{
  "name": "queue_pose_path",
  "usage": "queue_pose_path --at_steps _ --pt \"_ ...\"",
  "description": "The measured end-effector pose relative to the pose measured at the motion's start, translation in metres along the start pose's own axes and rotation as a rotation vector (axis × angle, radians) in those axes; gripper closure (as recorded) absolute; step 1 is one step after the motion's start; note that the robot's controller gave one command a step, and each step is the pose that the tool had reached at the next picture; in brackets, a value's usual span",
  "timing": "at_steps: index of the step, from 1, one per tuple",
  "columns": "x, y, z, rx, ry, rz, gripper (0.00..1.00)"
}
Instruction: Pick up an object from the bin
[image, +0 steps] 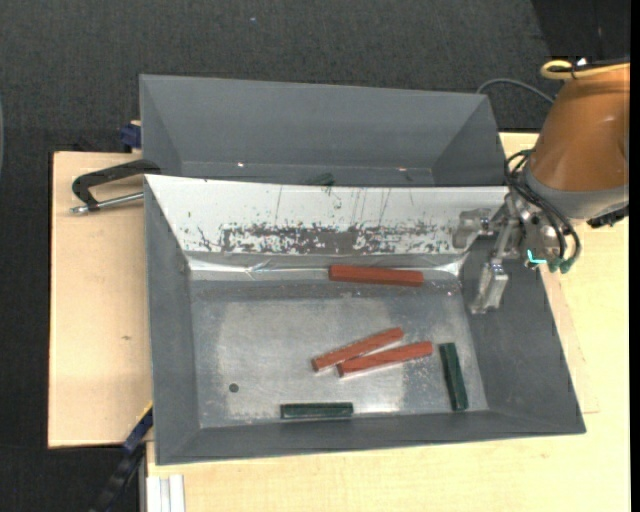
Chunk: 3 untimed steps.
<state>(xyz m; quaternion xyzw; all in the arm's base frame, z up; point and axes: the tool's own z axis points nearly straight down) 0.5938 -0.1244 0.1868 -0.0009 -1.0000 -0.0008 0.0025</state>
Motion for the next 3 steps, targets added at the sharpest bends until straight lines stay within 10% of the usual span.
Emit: queue_pose_path --at_steps 3 --pt "0.036 0.006 0.084 -0.001 -0.002 0.05 0.0"
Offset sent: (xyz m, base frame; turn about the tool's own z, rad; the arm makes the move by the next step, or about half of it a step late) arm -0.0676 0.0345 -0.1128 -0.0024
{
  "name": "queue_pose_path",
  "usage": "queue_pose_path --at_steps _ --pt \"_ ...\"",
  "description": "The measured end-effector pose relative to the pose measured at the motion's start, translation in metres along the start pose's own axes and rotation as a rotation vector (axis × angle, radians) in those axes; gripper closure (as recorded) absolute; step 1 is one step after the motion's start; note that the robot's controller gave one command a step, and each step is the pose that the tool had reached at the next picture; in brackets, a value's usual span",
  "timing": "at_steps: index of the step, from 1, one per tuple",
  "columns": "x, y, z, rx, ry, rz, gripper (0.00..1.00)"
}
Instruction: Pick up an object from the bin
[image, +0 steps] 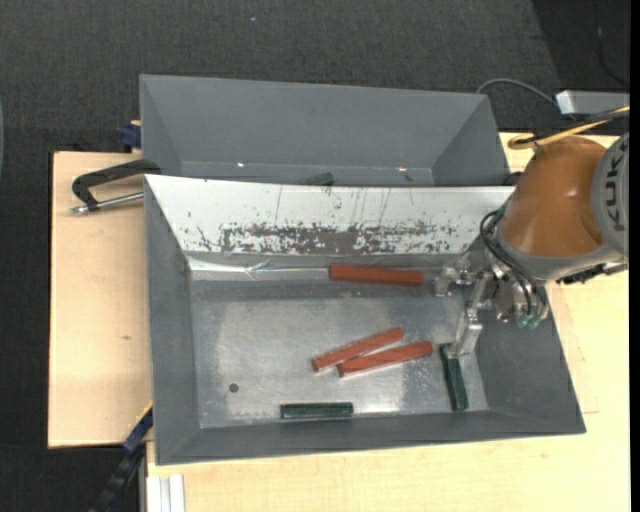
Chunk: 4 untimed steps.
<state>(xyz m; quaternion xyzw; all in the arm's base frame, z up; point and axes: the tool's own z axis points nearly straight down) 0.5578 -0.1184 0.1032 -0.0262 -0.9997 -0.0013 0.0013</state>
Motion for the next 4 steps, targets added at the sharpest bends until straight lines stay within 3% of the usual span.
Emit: queue_pose_path --at_steps 1,2,3,4 --pt "0.013 0.01 0.011 0.003 -0.008 -0.026 0.0" --pt "0.041 0.032 0.033 0.001 -0.003 0.098 1.0" --pt "0.041 0.032 0.033 0.001 -0.003 0.097 1.0" --pt "0.019 0.028 -0.084 0.002 -0.008 0.088 1.0"
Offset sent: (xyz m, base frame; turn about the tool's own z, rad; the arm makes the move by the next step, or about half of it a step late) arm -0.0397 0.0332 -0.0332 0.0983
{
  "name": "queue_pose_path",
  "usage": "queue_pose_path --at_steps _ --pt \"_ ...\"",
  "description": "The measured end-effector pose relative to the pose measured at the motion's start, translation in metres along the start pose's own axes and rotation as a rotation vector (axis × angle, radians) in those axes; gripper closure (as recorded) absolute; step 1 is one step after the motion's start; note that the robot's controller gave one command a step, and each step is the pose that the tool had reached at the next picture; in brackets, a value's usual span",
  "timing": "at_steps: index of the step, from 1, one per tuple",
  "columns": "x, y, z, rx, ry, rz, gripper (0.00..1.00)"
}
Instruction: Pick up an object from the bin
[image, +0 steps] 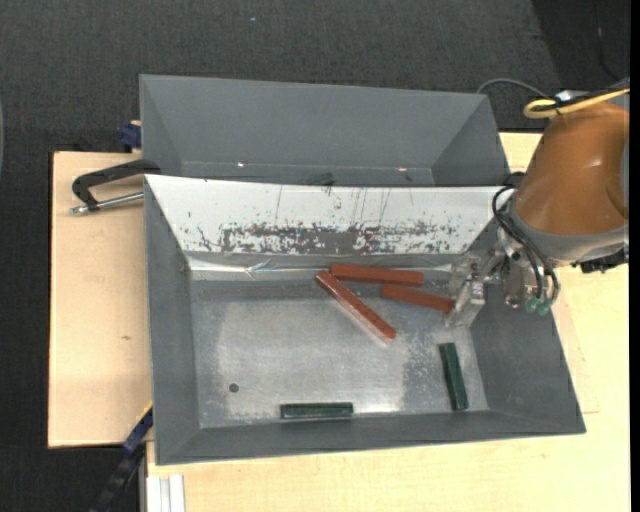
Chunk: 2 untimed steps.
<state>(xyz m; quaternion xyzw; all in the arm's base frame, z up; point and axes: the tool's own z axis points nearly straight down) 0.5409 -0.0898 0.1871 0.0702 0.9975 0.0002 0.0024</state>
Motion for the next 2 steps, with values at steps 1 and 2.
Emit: queue_pose_path --at_steps 1,2 --pt "0.0 0.0 0.0 0.0 0.0 0.0 1.0" --pt "0.008 -0.029 -0.125 0.003 -0.006 -0.494 1.0"
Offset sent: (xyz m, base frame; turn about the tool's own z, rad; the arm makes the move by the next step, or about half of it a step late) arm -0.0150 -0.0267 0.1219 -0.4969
